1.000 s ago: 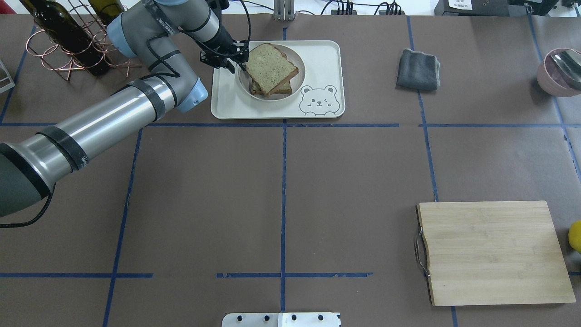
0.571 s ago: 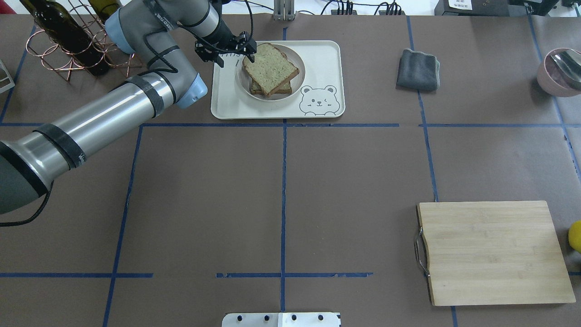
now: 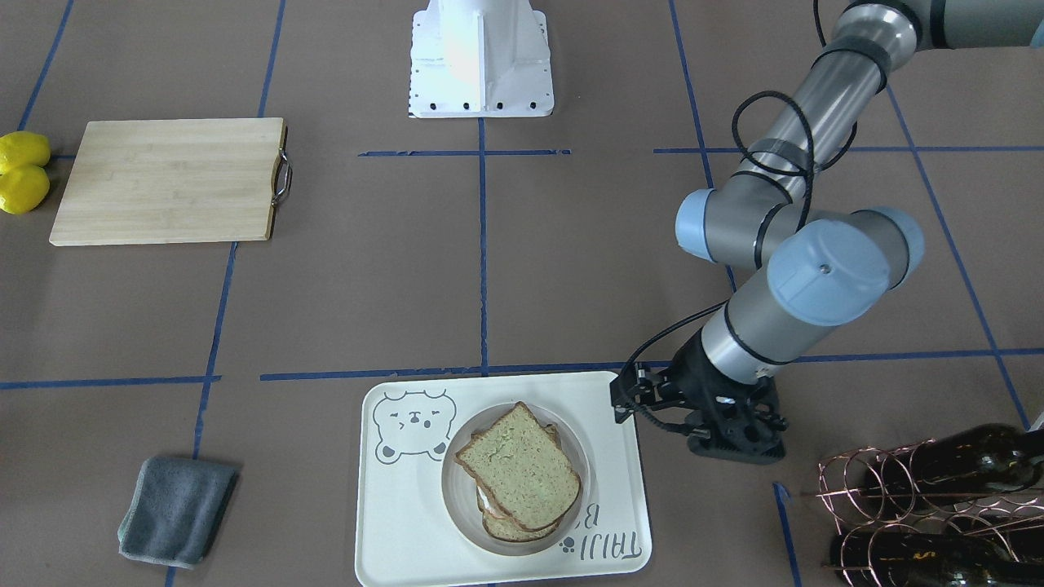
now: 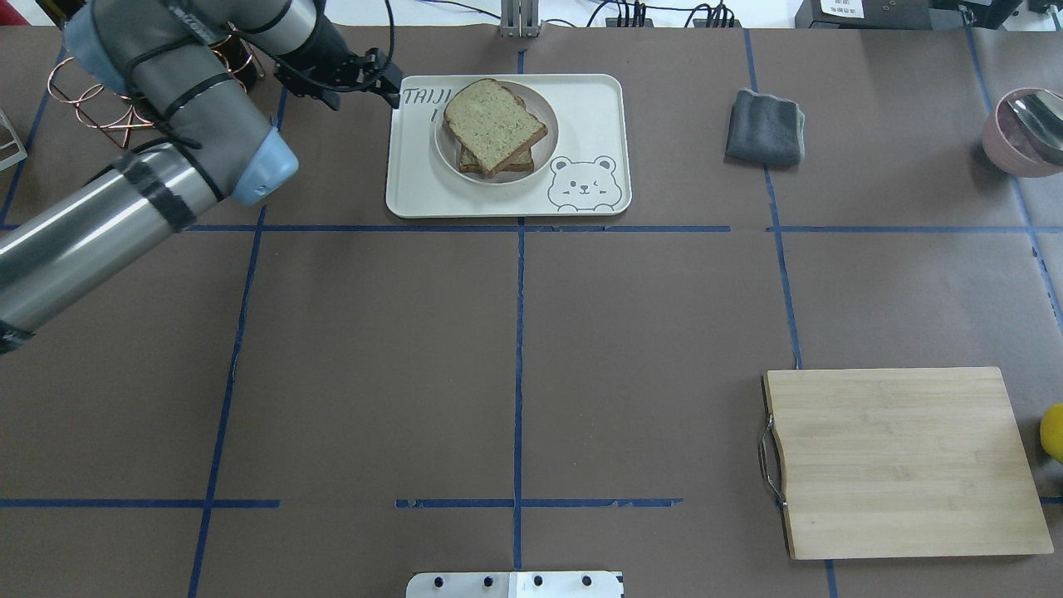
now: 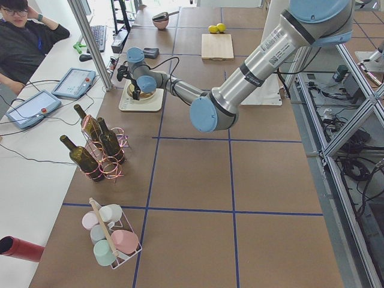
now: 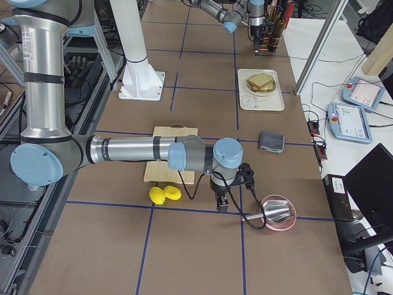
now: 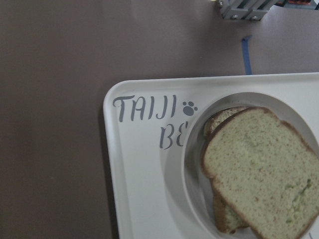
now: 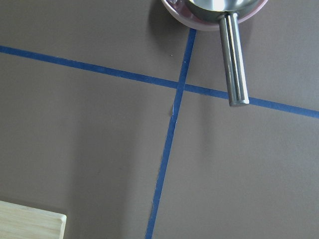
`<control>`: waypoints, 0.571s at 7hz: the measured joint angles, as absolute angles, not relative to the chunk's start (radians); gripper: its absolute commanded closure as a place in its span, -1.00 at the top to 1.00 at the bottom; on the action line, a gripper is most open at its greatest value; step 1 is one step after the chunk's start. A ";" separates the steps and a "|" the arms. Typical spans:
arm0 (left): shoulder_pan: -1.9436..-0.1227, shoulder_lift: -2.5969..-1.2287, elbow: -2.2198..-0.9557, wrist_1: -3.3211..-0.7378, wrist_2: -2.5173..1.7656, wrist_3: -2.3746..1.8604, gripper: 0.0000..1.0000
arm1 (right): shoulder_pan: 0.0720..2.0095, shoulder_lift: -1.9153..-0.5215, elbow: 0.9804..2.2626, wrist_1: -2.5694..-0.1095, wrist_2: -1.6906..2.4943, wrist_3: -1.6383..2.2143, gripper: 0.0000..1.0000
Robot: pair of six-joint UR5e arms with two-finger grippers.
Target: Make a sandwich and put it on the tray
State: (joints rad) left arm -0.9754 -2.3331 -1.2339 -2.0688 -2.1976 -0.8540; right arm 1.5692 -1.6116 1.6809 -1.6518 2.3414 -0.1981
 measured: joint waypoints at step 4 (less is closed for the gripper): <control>-1.187 -1.932 -1.705 -1.790 -2.209 -0.381 1.00 | 1.569 -1.615 1.680 -1.652 2.341 -0.182 1.00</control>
State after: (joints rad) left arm -1.1870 -1.9324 -1.7047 -1.7895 -2.2093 -0.3809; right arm 1.5693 -1.6147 1.6802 -1.6521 2.3412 -0.1818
